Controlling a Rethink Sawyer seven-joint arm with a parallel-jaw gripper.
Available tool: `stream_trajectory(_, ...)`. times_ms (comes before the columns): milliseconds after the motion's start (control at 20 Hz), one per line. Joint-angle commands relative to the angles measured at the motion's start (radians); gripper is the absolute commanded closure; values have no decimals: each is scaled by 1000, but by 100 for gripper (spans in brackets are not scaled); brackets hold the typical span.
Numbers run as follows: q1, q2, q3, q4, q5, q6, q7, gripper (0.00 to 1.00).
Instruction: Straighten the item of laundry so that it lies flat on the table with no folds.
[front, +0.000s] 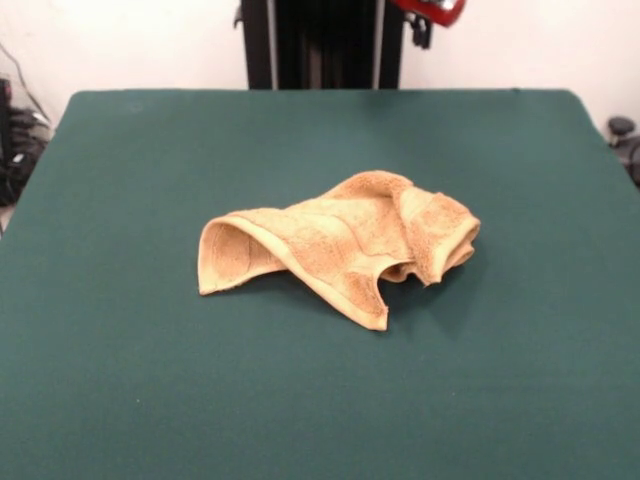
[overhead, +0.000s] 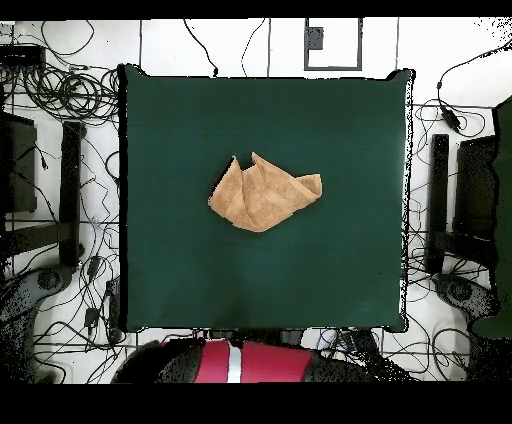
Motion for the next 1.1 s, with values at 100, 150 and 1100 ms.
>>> stream_trajectory(100,-19,149,111,-129,-42,38,98,100)
stream_trajectory(150,-20,166,103,-149,-61,69,63,100)
stream_trajectory(1100,382,-145,192,70,96,162,365,100)
